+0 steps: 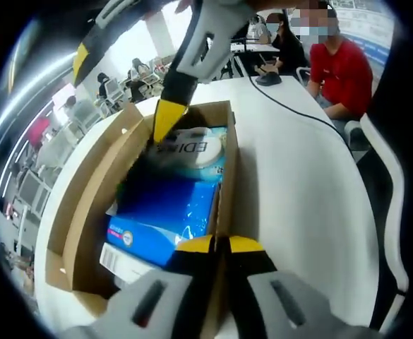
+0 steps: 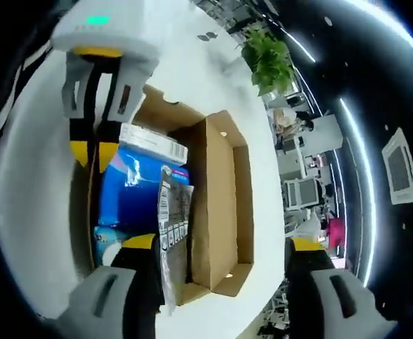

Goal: Operate the shoe box by opening the lid, removing the specified soft item, and placing it in the target area until the item is outside and the box remains undamaged.

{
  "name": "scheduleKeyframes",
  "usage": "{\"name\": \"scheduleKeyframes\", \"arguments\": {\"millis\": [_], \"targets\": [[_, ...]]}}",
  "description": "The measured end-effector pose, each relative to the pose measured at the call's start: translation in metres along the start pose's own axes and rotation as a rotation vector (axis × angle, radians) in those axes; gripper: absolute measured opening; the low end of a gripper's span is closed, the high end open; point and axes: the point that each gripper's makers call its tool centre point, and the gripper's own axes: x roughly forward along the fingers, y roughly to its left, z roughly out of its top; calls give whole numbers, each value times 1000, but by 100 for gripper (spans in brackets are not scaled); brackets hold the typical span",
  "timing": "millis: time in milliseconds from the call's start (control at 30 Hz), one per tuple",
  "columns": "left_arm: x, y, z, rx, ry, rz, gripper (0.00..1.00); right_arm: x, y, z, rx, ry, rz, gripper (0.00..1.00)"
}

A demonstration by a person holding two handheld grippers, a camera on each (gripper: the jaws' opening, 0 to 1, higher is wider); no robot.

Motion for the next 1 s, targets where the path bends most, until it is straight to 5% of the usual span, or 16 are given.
{"name": "scheduleKeyframes", "arguments": {"millis": [67,133,267,733,1000], "targets": [[1,0,-1,-1,0,0,6,3,4,-2,8,-11,16,66],[1,0,-1,-2,0,1,6,10,12,-9,103,13,60,67],[0,0,0,-3,0,0,6,23,21,-20,92,68,94,67],[2,1,-1,-5,0,-1,6,39,33,-25,122,85,144,67],[2,1,-1,-6,2,-2,6,31,16,-31,131,89,78,58]]}}
